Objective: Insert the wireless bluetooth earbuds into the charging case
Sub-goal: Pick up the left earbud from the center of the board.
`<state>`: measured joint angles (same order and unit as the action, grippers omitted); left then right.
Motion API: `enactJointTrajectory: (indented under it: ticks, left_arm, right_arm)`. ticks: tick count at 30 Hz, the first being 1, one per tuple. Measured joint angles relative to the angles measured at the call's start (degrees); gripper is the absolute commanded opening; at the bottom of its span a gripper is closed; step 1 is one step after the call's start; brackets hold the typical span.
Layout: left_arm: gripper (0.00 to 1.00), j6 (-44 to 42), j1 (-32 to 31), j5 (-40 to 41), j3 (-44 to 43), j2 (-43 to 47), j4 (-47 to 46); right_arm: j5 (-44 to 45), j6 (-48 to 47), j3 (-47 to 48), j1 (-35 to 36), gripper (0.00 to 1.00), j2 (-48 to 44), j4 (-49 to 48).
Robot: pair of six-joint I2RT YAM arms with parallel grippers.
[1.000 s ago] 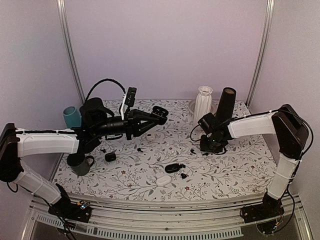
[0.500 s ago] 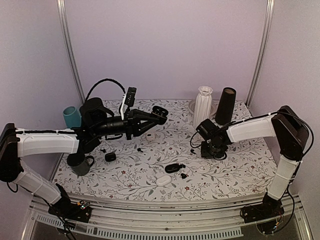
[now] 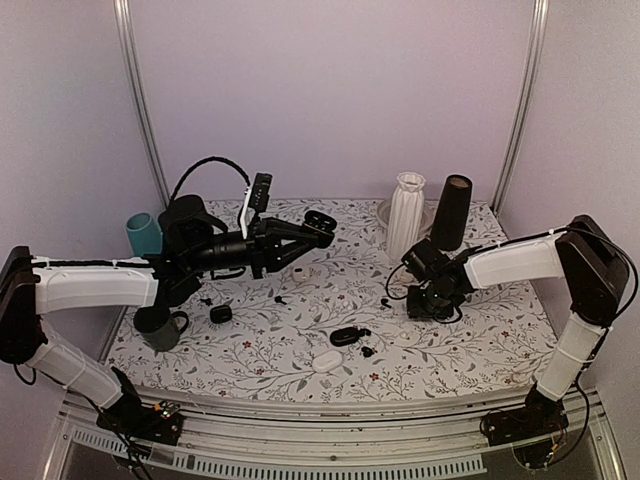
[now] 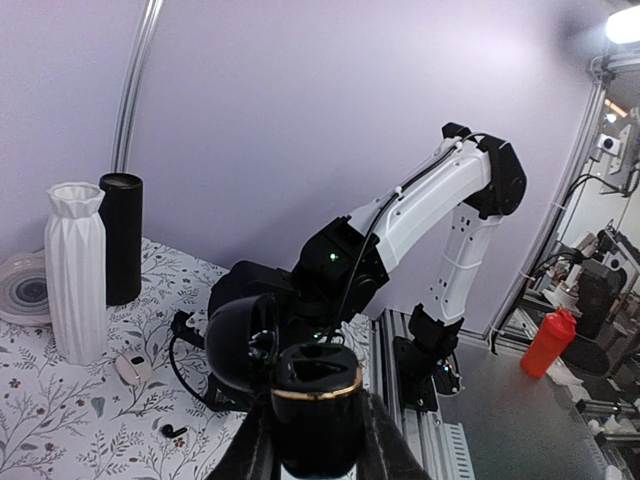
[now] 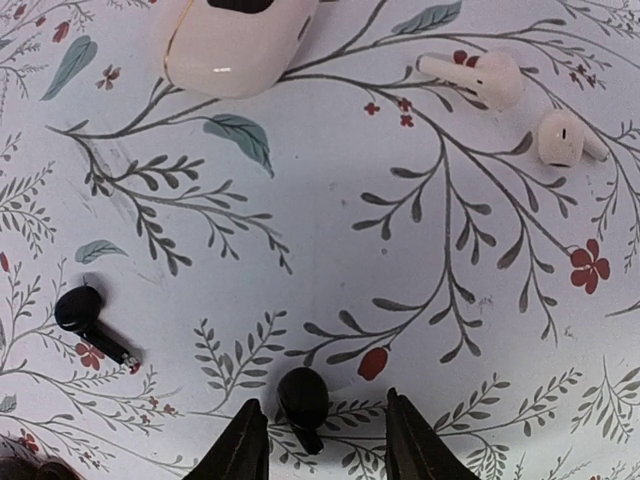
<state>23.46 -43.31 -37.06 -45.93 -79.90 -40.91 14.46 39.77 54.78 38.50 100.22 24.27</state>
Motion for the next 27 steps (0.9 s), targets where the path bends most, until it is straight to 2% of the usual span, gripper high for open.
enactJointTrajectory:
  ticks: [27]
  left_arm:
    - [0.00, 0.1, 0.0, 0.1, 0.0, 0.0, 0.0]
  right_arm:
    - [-4.6, -9.0, 3.0, -2.3, 0.27, 2.4, -0.9]
